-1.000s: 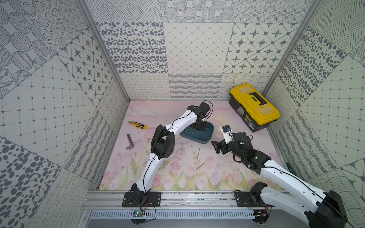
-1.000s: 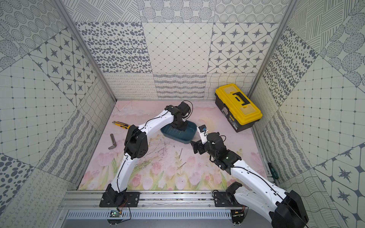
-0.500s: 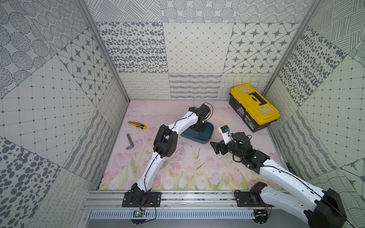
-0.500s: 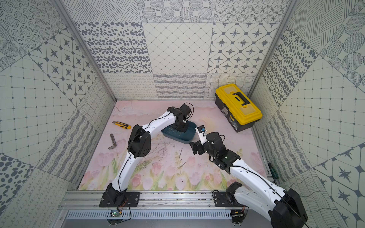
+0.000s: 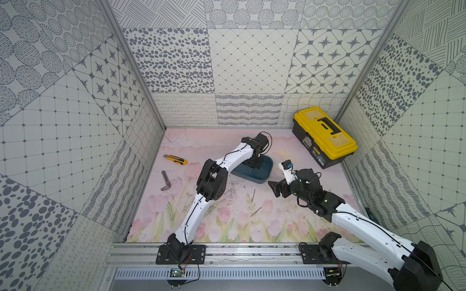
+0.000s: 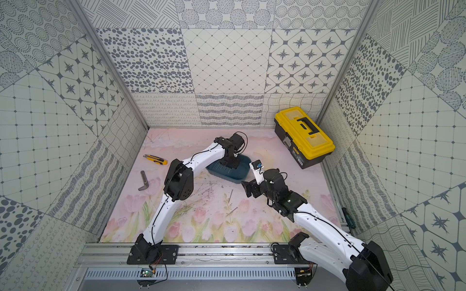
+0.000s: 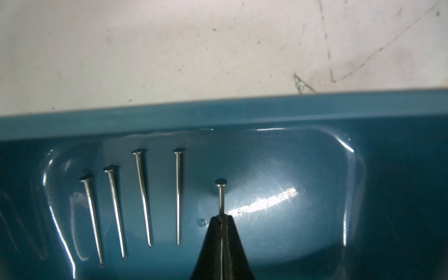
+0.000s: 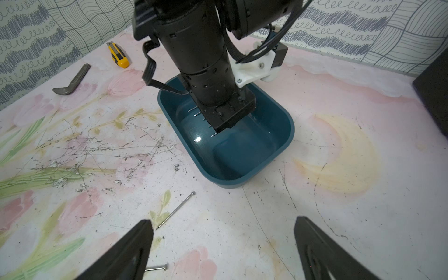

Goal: Put the nails on the desktop into the storage box
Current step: Place the nail in the storage box.

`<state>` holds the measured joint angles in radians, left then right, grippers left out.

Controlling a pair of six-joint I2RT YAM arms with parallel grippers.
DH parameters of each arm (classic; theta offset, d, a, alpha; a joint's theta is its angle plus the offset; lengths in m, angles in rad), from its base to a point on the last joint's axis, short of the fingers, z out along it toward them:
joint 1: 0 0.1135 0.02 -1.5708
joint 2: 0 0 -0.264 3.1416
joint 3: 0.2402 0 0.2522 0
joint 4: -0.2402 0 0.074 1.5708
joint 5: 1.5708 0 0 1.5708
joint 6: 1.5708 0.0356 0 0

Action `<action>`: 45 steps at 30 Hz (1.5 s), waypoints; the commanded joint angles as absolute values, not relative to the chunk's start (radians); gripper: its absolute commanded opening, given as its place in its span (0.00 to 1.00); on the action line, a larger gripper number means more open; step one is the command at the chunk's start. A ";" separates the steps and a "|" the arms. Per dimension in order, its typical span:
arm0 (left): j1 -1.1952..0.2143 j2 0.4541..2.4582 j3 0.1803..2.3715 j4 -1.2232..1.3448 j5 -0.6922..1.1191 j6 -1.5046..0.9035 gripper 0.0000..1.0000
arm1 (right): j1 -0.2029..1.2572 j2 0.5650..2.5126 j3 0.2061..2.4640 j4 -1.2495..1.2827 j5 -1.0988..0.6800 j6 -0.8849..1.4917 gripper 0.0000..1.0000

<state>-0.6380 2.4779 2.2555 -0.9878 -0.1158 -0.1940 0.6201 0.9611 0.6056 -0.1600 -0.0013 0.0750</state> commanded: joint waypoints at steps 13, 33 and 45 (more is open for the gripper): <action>-0.636 2.508 2.281 -0.956 -0.164 -0.163 0.00 | 0.614 0.947 0.591 -0.118 -0.018 0.078 0.96; -0.636 2.539 2.296 -0.945 -0.170 -0.146 0.00 | 0.615 0.959 0.588 -0.109 -0.026 0.089 0.96; -0.637 2.538 2.296 -0.939 -0.173 -0.146 0.09 | 0.615 0.965 0.587 -0.103 -0.032 0.091 0.96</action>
